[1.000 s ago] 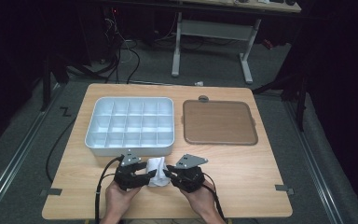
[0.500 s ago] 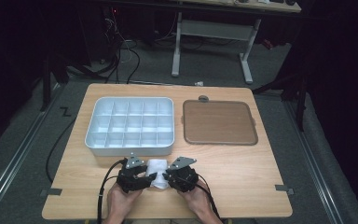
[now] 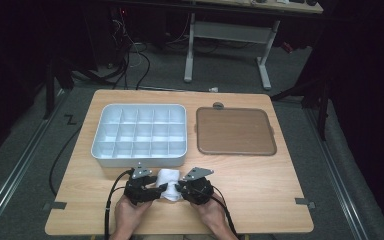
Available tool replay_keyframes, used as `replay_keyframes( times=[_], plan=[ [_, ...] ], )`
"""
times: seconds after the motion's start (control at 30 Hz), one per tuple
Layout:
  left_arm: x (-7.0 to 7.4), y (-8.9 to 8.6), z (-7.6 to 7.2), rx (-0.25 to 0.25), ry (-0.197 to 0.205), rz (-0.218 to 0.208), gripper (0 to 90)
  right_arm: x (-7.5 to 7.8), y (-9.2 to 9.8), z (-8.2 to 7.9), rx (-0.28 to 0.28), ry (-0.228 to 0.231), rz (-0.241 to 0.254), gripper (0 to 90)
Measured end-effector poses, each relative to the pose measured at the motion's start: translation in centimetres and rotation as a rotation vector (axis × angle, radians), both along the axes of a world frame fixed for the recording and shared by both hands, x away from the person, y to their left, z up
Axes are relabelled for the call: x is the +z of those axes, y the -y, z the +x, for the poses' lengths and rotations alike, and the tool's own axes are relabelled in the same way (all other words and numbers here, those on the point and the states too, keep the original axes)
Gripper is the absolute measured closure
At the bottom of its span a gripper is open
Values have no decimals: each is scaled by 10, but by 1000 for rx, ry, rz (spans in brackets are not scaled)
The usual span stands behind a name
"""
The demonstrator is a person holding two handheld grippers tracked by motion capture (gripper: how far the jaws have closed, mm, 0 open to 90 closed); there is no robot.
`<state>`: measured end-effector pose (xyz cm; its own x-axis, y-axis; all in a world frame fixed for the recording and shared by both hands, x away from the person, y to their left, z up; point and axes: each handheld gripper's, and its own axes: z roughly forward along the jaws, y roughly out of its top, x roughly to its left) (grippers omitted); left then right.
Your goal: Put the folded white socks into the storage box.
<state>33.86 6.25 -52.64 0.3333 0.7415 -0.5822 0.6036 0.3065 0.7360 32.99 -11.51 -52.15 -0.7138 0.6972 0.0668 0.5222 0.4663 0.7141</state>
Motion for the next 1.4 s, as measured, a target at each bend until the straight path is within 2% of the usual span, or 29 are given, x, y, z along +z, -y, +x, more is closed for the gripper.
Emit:
replay_keyframes(
  times=[0.07, 0.1, 0.23, 0.3, 0.37, 0.63, 0.73, 0.8, 0.83, 0.87, 0.9, 0.97, 1.0, 1.03, 1.1, 1.17, 1.27, 1.3, 1.4],
  plan=[
    [1, -1, 0, 11, 2, -2, 454, 1, -1, 0, 0, 5, -5, 747],
    [1, -2, 1, 15, 1, -4, 451, 1, -2, -1, -8, 4, 2, 707],
    [6, -5, 1, 25, -17, -32, 469, 1, -1, -1, -8, -9, 18, 692],
    [8, -5, 2, 22, -15, -24, 485, 1, -3, -1, -3, -7, 19, 688],
    [12, -5, 2, 18, 6, 4, 503, 0, -7, -1, 6, 2, 19, 685],
    [19, -2, 8, 21, 0, 20, 478, 1, -10, -2, 3, 4, 22, 647],
    [18, 1, 12, 24, -23, 21, 467, 4, -7, -4, -6, 21, 31, 632],
    [18, 1, 15, 36, -31, 12, 468, 10, -2, -8, -18, 55, 54, 629],
    [18, 1, 16, 41, -35, 12, 436, 16, 6, -12, -34, 76, 58, 619],
    [18, 0, 17, 46, -45, 5, 436, 16, 6, -12, -34, 76, 58, 619],
    [18, 0, 19, 54, -52, -3, 425, 19, 17, -13, -57, 89, 52, 602],
    [17, 0, 19, 61, -48, 12, 411, 20, 23, -13, -71, 90, 49, 595],
    [16, -1, 20, 59, -62, 17, 393, 19, 39, -12, -111, 82, 45, 584],
    [15, -1, 21, 61, -69, 19, 393, 19, 39, -12, -111, 82, 45, 584],
    [12, 0, 22, 62, -89, 35, 380, 15, 61, -11, -167, 74, 37, 573],
    [12, 1, 22, 60, -101, 30, 377, 14, 68, -11, -185, 72, 35, 569],
    [9, 2, 24, 60, -113, 30, 368, 11, 90, -11, -239, 76, 18, 557],
    [8, 1, 27, 62, -137, 14, 367, 10, 105, -12, -280, 73, 7, 551],
    [7, 1, 27, 64, -139, 16, 367, 7, 118, -12, -318, 72, -9, 543]
  ],
)
